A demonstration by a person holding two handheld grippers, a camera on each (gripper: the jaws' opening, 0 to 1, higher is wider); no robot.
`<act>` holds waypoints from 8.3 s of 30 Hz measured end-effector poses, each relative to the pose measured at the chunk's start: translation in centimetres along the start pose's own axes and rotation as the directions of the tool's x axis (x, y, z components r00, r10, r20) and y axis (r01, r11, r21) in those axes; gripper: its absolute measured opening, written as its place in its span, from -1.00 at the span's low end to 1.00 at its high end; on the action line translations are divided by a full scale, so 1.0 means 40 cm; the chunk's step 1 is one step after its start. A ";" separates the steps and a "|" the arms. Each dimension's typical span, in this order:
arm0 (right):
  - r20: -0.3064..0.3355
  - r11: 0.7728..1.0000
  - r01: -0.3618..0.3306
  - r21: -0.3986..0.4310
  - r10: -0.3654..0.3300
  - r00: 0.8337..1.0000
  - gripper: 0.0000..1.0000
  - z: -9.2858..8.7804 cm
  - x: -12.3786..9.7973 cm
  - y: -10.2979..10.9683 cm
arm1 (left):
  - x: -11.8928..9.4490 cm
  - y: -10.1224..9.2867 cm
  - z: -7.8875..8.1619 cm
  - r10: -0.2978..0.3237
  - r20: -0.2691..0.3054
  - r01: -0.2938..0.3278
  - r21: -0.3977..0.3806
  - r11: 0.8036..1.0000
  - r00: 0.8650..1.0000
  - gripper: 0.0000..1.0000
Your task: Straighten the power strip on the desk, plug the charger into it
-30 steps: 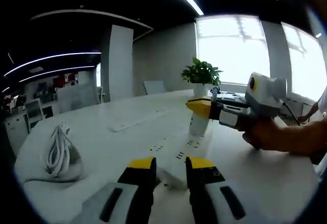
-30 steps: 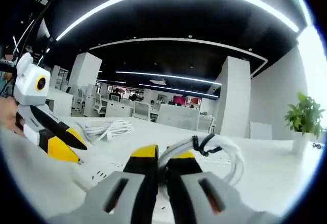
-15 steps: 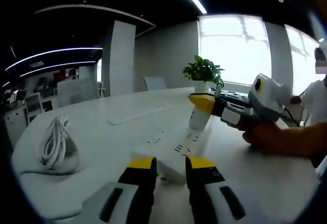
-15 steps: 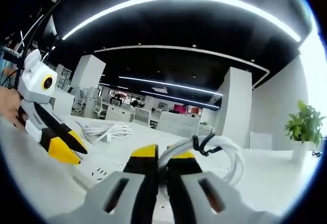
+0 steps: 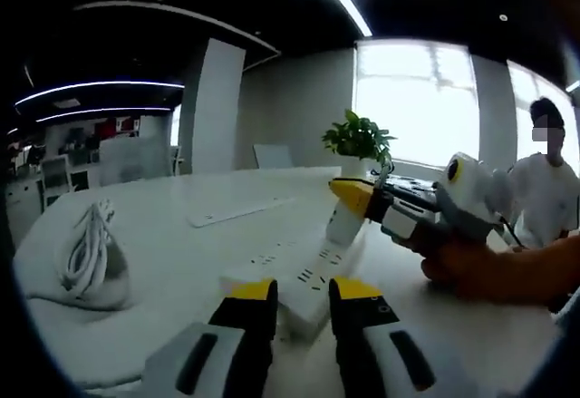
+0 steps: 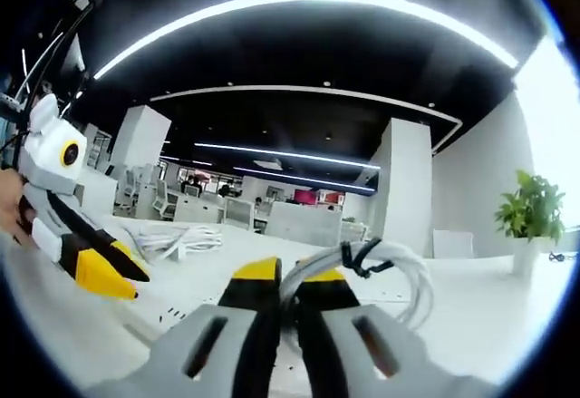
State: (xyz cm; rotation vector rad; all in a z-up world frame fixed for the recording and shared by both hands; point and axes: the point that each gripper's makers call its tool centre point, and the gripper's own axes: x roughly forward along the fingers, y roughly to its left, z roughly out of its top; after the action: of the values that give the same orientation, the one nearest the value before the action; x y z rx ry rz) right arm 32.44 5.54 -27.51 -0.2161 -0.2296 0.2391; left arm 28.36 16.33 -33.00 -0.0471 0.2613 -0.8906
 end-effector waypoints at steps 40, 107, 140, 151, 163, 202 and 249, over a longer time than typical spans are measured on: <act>0.015 0.998 0.008 0.069 -0.009 1.000 -0.89 -0.006 0.002 -0.011 | 0.072 0.028 0.027 0.012 0.115 -0.011 -0.008 1.000 0.993 -0.48; -0.584 0.940 -0.309 0.144 0.333 0.741 -0.91 -0.042 -0.018 0.006 | 0.241 -0.111 0.207 -0.321 -0.035 0.309 0.386 0.869 0.947 -0.62; -0.146 0.957 -0.242 0.161 0.265 0.953 -0.93 -0.033 -0.057 -0.001 | 0.323 -0.187 0.161 -0.427 -0.032 0.418 0.284 0.863 0.904 -0.90; -0.136 0.954 -0.250 0.164 0.272 0.953 -0.94 -0.035 -0.056 -0.007 | 0.330 -0.145 0.142 -0.402 0.075 0.395 0.091 0.914 0.913 -0.93; -0.121 0.952 -0.257 0.166 0.278 0.953 -0.95 -0.034 -0.055 -0.002 | 0.342 -0.092 0.165 -0.391 0.065 0.379 0.141 0.914 0.918 -0.97; -0.007 0.976 -0.166 0.142 0.168 0.986 -0.64 -0.012 -0.032 -0.035 | 0.324 -0.089 0.152 -0.324 0.109 0.289 0.253 0.923 0.940 -0.91; -0.160 0.969 -0.166 0.182 0.196 0.968 -0.34 -0.033 -0.140 -0.042 | -0.069 -0.013 0.128 -0.029 0.140 -0.009 0.260 0.965 0.990 -0.32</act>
State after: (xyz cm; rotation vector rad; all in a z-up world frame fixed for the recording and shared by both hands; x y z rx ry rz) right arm 27.83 2.26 -29.46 -0.0903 -0.0123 0.4179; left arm 27.56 17.81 -27.39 0.1319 0.0085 -0.9209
